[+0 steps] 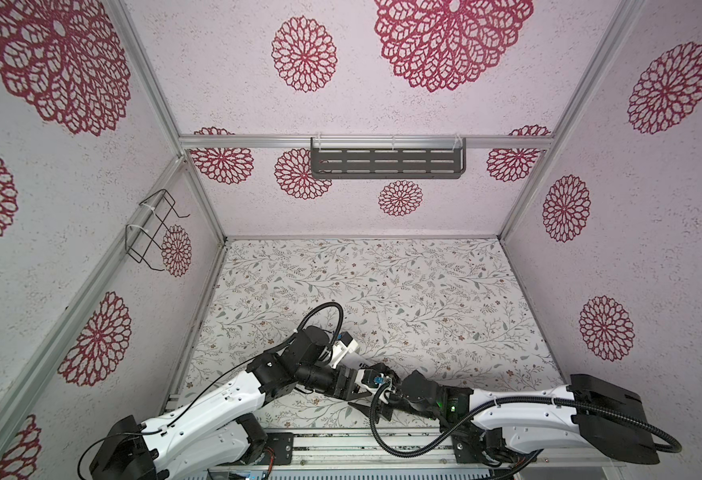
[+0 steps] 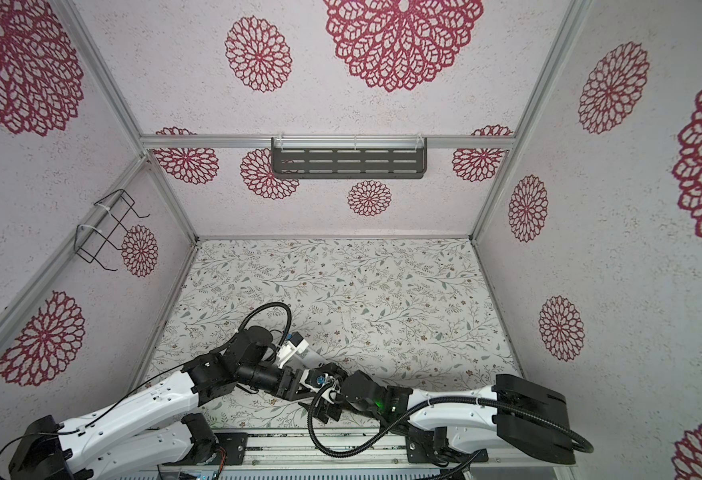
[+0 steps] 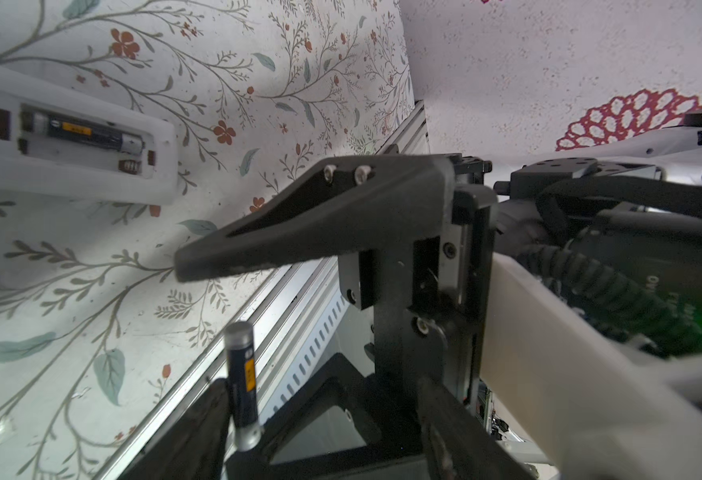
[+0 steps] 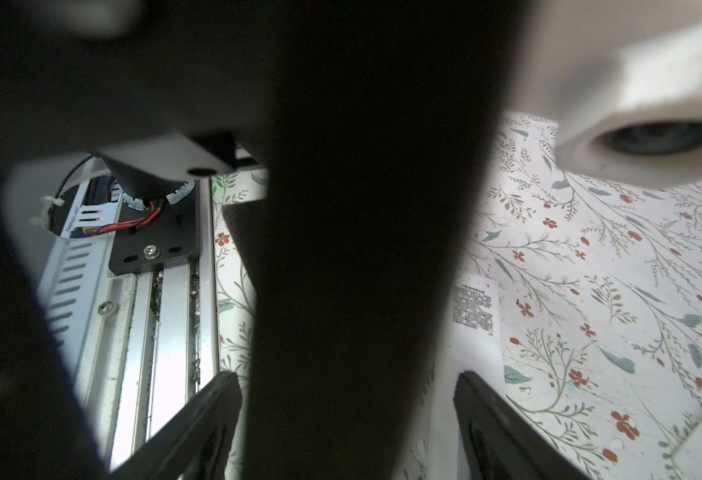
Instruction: Load the batteries into the remote control
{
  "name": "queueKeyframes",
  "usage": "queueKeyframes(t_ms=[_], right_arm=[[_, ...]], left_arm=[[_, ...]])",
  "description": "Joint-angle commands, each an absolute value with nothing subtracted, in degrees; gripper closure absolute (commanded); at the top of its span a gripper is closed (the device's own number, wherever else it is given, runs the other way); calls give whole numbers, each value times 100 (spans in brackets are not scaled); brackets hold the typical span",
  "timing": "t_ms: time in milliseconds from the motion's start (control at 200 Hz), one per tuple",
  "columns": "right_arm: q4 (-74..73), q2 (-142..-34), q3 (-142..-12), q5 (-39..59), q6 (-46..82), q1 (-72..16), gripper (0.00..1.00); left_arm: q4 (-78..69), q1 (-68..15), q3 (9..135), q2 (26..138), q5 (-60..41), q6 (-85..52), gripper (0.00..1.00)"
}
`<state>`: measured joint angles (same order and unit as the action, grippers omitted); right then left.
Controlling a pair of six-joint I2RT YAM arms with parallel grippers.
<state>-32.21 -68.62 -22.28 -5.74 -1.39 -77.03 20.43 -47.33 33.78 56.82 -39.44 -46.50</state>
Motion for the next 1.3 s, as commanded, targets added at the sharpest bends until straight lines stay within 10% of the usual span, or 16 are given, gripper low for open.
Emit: queueKeyframes(t_ms=[0,1297], right_arm=[[-3518,-6855,-2402,-489,0,-7739,21],[-2994,-6958,-2334,-1006,269,-7738,61]], left_arm=[[1853,-4658,3349,5616,-4008,-4641,27],[1897,-4308,3296,5480,-4158,-4623,26]])
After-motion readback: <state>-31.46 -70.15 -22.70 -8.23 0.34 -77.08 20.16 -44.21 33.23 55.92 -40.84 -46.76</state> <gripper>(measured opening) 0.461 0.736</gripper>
